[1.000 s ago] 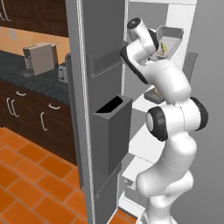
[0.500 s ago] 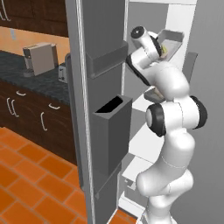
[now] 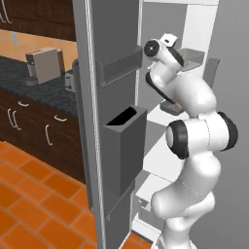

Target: Take the meat container that has the steak and place it on the second highest rack of the freezer. Then take the vegetable container that has the garlic and lemon wedge and place it on the highest rack of the freezer.

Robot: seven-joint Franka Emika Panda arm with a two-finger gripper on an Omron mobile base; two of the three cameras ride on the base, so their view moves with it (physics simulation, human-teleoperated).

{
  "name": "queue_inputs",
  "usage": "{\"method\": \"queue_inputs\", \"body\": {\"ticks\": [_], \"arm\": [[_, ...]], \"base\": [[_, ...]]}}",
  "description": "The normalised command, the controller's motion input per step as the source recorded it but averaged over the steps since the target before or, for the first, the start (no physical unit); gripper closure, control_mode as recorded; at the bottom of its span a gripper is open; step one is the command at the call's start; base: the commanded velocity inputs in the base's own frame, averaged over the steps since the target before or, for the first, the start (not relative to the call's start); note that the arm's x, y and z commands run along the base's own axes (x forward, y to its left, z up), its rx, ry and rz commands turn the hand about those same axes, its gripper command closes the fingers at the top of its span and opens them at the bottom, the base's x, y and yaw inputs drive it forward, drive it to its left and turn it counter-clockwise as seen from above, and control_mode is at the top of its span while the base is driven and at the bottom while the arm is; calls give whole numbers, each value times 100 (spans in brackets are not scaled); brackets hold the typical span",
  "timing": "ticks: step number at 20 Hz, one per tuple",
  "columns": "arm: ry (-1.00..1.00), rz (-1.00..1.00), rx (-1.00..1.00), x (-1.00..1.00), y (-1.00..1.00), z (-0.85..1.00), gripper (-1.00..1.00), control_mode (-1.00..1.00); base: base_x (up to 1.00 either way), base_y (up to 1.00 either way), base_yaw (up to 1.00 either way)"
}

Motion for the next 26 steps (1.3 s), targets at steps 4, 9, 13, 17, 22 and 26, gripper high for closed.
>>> {"method": "queue_inputs", "body": {"ticks": [4,9,13,17,22,26], "arm": [[-4,23,-9,-91,31,53,-100,-100],[0,24,-7,-100,41,45,-100,-100],[0,13,-10,-100,71,-1,-100,-100],[0,8,-8,-100,54,-15,-100,-100],[-5,3,-1,-100,11,-8,-100,-100],[-8,1,-1,-100,9,-9,-100,-100]], "base": [[0,0,0],[0,0,0],[0,0,0],[0,0,0],[0,0,0],[0,0,0]]}}
